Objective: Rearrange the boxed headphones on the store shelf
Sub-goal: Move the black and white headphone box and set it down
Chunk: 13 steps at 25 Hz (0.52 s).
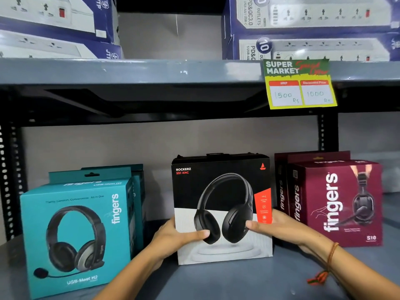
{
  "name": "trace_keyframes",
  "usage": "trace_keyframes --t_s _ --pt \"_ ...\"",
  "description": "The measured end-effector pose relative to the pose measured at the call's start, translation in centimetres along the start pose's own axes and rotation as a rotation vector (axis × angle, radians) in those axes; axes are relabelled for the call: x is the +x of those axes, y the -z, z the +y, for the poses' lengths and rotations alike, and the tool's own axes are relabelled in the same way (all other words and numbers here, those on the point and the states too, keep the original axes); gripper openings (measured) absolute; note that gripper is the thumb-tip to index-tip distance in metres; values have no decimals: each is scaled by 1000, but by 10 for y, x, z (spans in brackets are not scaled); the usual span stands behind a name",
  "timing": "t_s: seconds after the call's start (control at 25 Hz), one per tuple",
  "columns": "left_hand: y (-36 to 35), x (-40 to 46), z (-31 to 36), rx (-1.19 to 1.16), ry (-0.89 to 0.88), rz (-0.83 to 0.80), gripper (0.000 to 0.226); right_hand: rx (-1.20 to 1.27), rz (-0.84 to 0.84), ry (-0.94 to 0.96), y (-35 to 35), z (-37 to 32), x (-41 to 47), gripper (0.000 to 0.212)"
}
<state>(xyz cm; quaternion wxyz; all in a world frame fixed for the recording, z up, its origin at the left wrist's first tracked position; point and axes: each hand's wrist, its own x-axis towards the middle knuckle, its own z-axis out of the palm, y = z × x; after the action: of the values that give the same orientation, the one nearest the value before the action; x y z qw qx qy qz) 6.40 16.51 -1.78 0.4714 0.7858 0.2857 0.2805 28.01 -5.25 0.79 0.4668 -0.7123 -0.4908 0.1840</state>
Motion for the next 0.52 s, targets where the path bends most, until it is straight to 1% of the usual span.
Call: trace_keyframes --t_s 0.08,0.2,0.24,0.28,0.36,0.4,0.44,0.48,0.52 --pt "0 -5 4 -9 -3 -30 89 16 2 -12 0 -1 -5 57" --pt "3 -17 13 -54 -17 -75 87 57 34 13 -6 -7 -13 69" --pt "2 -23 18 -67 -38 -73 88 68 109 37 -9 -11 -16 76" --pt "2 -30 21 -60 -74 -37 94 45 242 75 -13 -14 -18 85" --pt "7 -50 23 33 -203 112 126 -59 572 184 -25 -28 -23 113" --pt "13 -62 24 107 -313 203 135 -96 688 278 -33 -39 -27 121" --pt "22 -74 23 178 -459 301 131 -124 752 398 -45 -51 -32 120" --pt "36 -85 21 248 -601 402 121 -149 766 523 -60 -65 -36 115" --pt "54 -94 17 307 -716 508 111 -176 735 631 -78 -79 -38 110"
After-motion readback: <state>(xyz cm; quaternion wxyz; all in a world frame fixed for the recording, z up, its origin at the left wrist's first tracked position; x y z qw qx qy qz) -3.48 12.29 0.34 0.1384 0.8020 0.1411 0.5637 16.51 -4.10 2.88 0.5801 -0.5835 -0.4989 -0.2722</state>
